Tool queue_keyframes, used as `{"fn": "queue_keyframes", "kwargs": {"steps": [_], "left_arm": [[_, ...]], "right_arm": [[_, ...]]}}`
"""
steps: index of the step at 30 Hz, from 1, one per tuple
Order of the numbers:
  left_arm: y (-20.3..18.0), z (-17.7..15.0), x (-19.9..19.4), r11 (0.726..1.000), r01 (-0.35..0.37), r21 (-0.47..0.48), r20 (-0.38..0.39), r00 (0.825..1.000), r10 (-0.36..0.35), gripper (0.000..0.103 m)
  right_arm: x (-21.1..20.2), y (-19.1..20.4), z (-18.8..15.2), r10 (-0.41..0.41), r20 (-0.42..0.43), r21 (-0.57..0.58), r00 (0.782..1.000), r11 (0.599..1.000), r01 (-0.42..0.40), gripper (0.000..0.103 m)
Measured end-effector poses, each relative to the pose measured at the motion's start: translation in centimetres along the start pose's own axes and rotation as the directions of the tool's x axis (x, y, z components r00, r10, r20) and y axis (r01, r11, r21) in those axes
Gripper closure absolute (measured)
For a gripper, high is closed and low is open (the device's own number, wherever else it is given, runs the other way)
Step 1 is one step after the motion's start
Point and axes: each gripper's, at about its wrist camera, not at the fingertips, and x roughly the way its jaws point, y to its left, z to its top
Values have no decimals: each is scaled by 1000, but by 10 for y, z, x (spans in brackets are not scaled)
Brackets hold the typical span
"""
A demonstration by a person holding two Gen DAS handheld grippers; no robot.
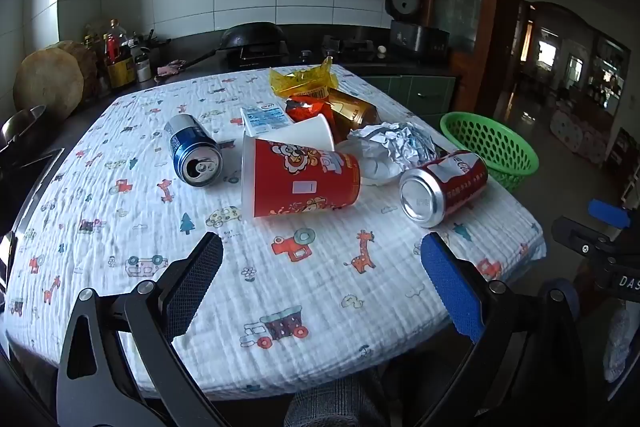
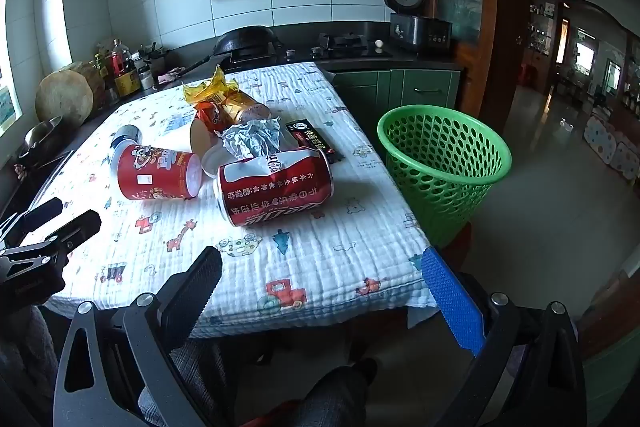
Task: Collect trash
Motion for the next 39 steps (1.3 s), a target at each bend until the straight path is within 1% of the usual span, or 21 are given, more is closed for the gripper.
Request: {"fn": "queue_keyframes", "kwargs": {"steps": [12, 39], "left_arm": [[0, 6, -4, 1000, 0, 3, -1, 1000, 0, 5], [-3, -2, -2, 1000, 4, 15, 4, 1000, -4, 5]], "right_arm": [[0, 2, -1, 3, -2, 0, 1000, 1000, -3, 6], [2, 0, -2, 16, -4, 10, 1000, 1000, -16, 6]]}}
